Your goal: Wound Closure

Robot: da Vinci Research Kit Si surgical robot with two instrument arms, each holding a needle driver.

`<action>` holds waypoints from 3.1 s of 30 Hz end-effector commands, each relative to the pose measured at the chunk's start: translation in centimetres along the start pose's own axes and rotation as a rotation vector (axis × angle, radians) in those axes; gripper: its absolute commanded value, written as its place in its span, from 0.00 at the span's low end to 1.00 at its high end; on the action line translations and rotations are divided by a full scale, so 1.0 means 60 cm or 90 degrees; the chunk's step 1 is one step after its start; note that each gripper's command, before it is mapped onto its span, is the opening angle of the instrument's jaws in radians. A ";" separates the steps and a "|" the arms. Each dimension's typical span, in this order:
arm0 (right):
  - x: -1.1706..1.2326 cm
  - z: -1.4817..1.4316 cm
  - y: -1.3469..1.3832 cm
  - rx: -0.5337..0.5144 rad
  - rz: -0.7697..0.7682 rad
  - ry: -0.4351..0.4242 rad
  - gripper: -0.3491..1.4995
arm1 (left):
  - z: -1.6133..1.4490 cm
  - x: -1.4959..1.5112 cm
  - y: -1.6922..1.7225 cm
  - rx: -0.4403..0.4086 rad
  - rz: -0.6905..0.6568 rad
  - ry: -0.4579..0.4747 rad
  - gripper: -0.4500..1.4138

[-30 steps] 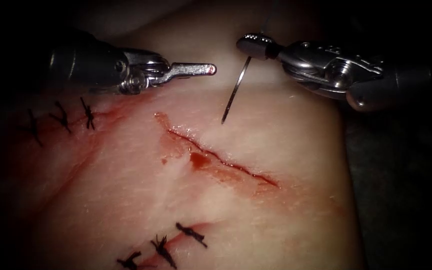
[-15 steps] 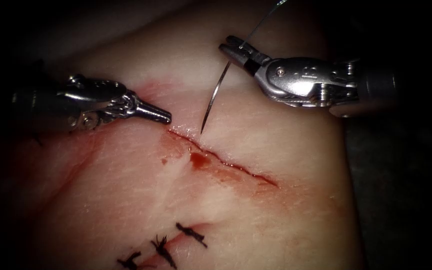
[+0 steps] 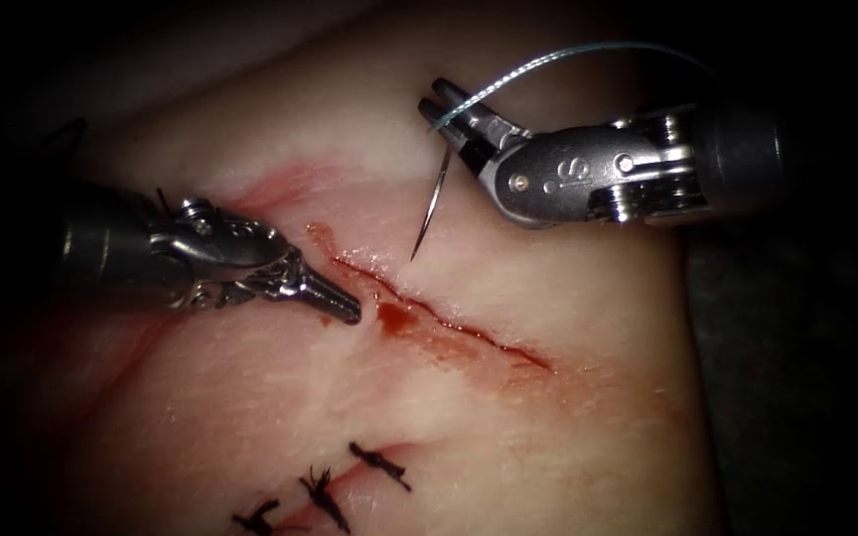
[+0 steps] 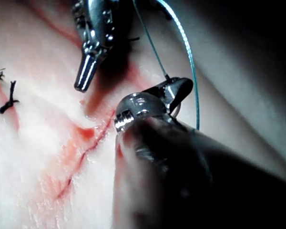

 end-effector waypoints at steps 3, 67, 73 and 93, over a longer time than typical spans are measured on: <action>0.0027 0.0017 -0.0013 -0.005 -0.012 -0.006 0.00 | 0.0031 -0.0015 -0.0016 0.023 0.005 -0.009 0.00; -0.0004 0.0029 0.0017 0.136 0.454 0.132 0.00 | -0.0009 0.0037 -0.0039 -0.169 -0.464 0.193 0.76; -0.0004 0.0031 0.0011 0.133 0.437 0.132 0.00 | -0.0015 0.0045 -0.0034 -0.186 -0.484 0.202 0.66; 0.0006 0.0042 -0.0004 0.145 0.444 0.120 0.77 | -0.0019 0.0061 -0.0027 -0.190 -0.612 0.178 0.00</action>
